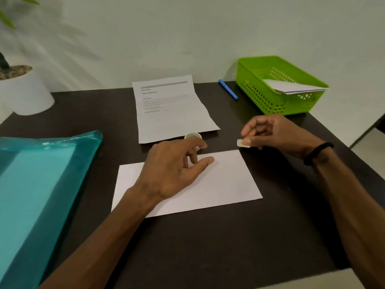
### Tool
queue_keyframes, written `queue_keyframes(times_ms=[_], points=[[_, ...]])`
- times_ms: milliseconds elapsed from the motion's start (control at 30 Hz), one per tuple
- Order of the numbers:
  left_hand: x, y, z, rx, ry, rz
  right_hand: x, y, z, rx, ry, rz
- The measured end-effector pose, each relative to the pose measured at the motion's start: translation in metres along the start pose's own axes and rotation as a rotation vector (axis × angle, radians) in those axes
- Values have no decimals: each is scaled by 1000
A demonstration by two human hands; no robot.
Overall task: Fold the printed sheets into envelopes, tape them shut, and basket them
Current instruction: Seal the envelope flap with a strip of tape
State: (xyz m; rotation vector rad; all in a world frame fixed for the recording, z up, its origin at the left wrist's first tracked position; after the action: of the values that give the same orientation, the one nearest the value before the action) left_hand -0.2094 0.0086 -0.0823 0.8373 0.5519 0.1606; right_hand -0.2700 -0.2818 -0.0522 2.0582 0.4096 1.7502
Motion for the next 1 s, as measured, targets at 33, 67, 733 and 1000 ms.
queue_keyframes(times_ms=[33,67,733,1000], points=[[0,-1,0,31,-8,11,-3,3,0,21,-1,-21],[0,-2,0,65,-14,26,-5,3,1,39,4,-45],[-23,-39,14,210,-128,57,0,-11,8,84,114,-205],[-22,-39,16,228,-120,65,0,-11,8,96,106,-208]])
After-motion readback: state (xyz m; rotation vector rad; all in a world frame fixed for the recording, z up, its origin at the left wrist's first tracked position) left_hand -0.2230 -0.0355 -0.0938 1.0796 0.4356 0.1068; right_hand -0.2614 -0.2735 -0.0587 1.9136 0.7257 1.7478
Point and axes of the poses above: each hand's wrist, its own z-axis towards the middle knuckle, its own y-axis out of the back of the hand, x = y × z, the point moved 1 cm from there along z, towards the middle knuckle, and after that the axes turned 7 degrees about -y, right-handed, at the moved point
